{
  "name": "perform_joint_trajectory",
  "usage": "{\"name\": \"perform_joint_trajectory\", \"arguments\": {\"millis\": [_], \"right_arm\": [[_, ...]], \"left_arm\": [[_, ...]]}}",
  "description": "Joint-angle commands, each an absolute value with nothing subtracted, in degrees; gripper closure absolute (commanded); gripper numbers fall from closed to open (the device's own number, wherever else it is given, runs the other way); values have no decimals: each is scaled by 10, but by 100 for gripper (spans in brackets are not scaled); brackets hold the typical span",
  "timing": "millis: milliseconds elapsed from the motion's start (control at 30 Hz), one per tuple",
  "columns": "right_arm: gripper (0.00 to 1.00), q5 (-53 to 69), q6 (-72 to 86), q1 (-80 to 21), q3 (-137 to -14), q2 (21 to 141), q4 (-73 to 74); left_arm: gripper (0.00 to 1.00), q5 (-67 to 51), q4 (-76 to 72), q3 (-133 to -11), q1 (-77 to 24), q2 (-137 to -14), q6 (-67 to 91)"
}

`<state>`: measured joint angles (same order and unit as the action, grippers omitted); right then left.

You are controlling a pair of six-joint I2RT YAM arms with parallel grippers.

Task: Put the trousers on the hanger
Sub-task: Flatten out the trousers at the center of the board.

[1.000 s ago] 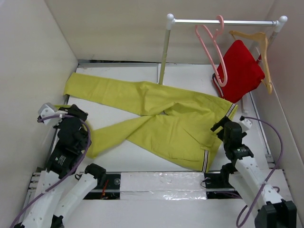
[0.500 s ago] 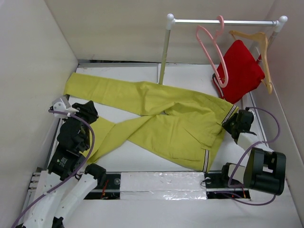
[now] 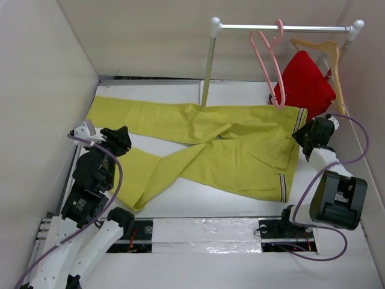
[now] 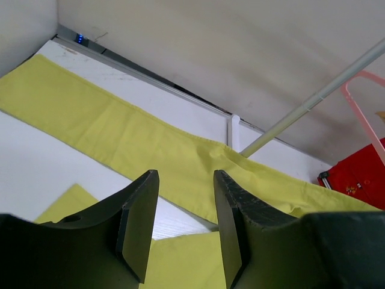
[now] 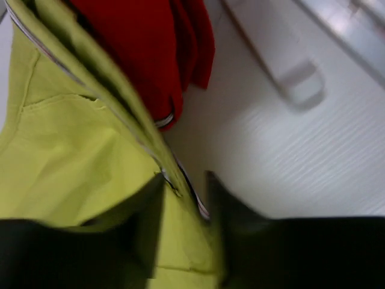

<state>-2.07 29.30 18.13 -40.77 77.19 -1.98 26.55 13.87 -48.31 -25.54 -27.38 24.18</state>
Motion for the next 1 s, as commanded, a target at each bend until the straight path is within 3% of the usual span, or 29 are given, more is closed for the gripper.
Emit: {"name": "perform_joint_trajectory", "arguments": {"millis": [0,67,233,300,333,367,433,467,533,600,633,667,767,967], "right_arm": [[33,-46,290,194,-420,773,-43],[0,-55,280,172,-411,749,-39],[1,-65,267,87,-309,550,-9],[14,-10,266,49,-260,482,-23],[25,12,265,2,-238,428,-23],[57,40,268,-27,-203,408,-22],[81,50,272,-94,-182,389,-21],[100,45,271,-165,-182,392,-11],[100,32,265,-243,-184,407,-17],[93,7,255,-359,-217,456,-5],[84,-36,239,-396,-231,478,-4],[65,-54,230,-430,-247,502,-2],[34,-121,208,-532,-310,610,37],[31,-183,192,-625,-401,794,42]], "left_arm": [[60,242,109,-481,-254,-292,229],[60,229,110,-483,-254,-308,227],[59,188,119,-494,-254,-360,218],[59,177,118,-501,-254,-377,215],[59,168,117,-504,-254,-394,215],[59,166,113,-509,-254,-402,214],[59,164,113,-516,-254,-436,215],[59,166,114,-525,-254,-448,215],[59,164,121,-537,-254,-493,227],[59,163,123,-549,-254,-519,236],[59,149,123,-552,-247,-539,246],[59,141,122,-553,-247,-547,250],[60,128,110,-549,-247,-569,268],[59,125,105,-562,-225,-662,283]]}}
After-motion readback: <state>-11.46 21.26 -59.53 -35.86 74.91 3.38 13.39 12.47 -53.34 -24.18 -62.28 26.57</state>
